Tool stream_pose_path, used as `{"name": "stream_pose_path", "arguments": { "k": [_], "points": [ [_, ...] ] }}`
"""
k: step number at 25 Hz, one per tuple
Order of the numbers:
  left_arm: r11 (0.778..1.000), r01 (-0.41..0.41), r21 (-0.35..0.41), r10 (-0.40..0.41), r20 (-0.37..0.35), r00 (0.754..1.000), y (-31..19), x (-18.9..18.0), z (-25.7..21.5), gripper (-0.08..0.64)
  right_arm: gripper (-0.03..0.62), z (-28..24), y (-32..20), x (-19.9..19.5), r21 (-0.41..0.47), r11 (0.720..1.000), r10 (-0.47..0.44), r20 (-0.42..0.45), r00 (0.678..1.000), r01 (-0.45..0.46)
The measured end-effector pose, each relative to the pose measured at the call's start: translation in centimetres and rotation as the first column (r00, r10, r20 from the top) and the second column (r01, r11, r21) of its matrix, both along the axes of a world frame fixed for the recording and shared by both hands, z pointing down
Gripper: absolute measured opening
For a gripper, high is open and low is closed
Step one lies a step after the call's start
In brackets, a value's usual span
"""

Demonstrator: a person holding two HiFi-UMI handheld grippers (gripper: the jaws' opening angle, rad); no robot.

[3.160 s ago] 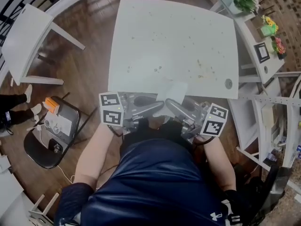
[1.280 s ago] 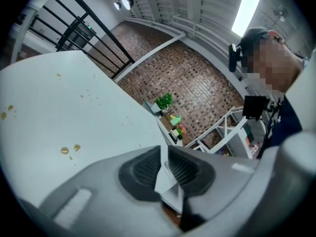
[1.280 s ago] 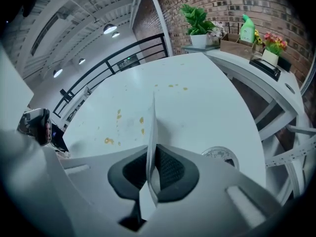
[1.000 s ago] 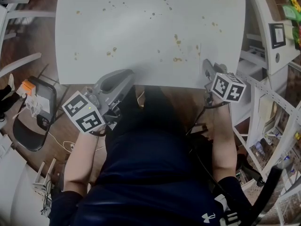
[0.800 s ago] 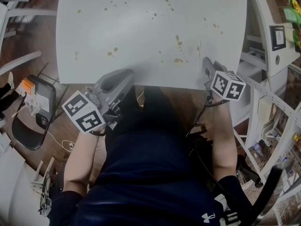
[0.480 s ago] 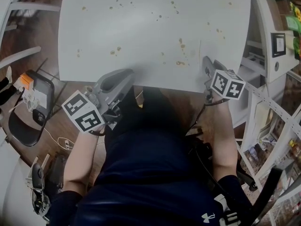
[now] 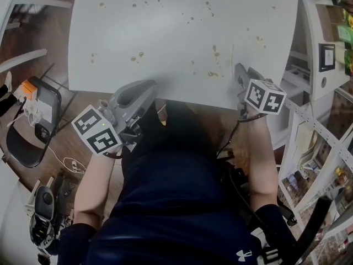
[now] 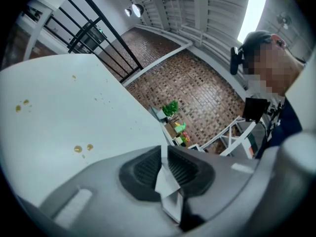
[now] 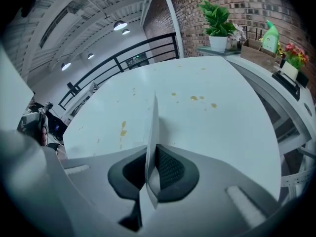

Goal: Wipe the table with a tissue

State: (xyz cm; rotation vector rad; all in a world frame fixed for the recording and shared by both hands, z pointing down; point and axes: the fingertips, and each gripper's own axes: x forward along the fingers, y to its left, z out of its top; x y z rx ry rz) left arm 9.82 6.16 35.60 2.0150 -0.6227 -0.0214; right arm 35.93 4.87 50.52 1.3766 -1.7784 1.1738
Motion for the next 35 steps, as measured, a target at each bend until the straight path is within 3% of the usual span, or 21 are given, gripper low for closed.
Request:
{"name": "stream_pose_path", "arguments": {
  "k": [11,14,17,20,24,29,35],
  "points": [
    [1.000,-0.030,0.003,0.030,-0.005,1.000,0.0,0.6,-0.3,0.040,0.011,0.2,2.6,-1.2,-0.031,0.999,-0.014,0.018,1.000,0.014],
    [0.999,-0.037,0.004,0.037,0.000,0.999,0.1,0.6,-0.2,0.040,0.011,0.2,3.3,-1.7,-0.027,0.996,-0.090,-0.051,0.995,0.089],
    [0.999,-0.042,0.005,0.042,0.003,0.999,0.1,0.5,-0.2,0.040,0.011,0.3,3.9,-2.5,-0.026,0.979,-0.205,-0.154,0.967,0.203],
    [0.999,-0.043,0.003,0.043,-0.002,0.999,0.0,0.4,-0.3,0.039,0.011,0.4,4.6,-3.6,-0.042,0.967,-0.255,-0.160,0.953,0.252],
    [0.999,-0.039,-0.001,0.039,-0.009,0.999,-0.1,0.3,-0.4,0.039,0.011,0.3,5.7,-4.9,-0.066,0.974,-0.219,-0.067,0.973,0.215],
    [0.999,-0.035,-0.004,0.035,-0.011,0.999,-0.3,0.0,-0.3,0.037,0.011,0.3,5.0,-5.7,-0.048,0.986,-0.159,-0.010,0.987,0.159],
    [1.000,-0.027,-0.003,0.027,-0.010,1.000,-0.5,-0.4,-0.4,0.035,0.011,0.3,3.3,-4.6,-0.023,0.990,-0.141,-0.070,0.988,0.140]
  ]
}}
